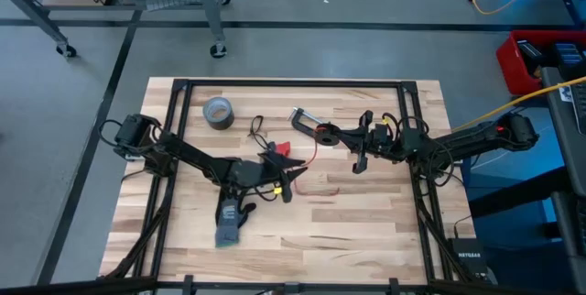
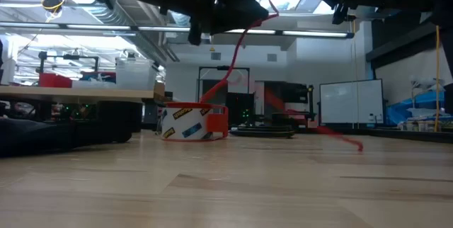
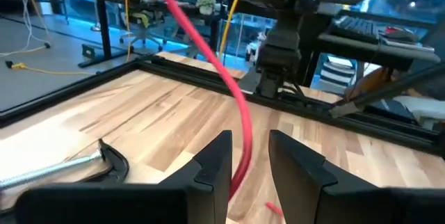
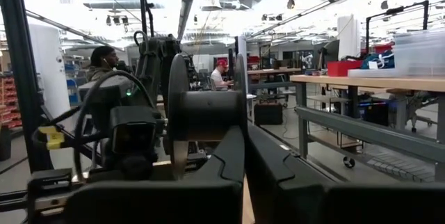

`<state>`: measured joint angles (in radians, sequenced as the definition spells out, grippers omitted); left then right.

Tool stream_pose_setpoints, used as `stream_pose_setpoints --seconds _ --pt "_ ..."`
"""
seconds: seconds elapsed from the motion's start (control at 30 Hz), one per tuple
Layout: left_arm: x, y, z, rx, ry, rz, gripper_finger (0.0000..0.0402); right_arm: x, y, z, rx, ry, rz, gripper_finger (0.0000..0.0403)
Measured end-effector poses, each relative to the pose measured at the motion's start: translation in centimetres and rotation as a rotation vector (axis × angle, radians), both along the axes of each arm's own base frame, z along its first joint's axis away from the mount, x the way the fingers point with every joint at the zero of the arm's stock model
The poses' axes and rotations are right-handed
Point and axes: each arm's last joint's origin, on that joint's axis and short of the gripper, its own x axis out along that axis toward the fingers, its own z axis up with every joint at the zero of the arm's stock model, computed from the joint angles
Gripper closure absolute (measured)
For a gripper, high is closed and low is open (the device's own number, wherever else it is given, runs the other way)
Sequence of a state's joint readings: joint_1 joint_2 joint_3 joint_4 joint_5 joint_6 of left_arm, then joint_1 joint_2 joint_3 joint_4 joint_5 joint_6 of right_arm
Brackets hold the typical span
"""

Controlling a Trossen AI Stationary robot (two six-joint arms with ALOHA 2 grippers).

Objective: Coil cords
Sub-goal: Coil the red wire onto the spool

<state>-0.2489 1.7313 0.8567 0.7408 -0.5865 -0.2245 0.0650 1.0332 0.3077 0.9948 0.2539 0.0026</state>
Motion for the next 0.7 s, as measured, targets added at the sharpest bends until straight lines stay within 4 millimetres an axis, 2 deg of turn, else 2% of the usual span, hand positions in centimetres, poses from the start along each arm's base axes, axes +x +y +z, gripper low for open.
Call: stream_pose_setpoints --seconds 0.43,0.7 --pt "0.13 0.0 -0.13 0.008 0.043 0.002 0.0314 0.0 0.0 0.01 0.0 -0.001 0.0 0.0398" --pt "0.1 0.04 -0.3 0.019 0.064 0.002 0.0314 -0.15 -0.01 0.5 0.023 -0.058 0.007 0.0398"
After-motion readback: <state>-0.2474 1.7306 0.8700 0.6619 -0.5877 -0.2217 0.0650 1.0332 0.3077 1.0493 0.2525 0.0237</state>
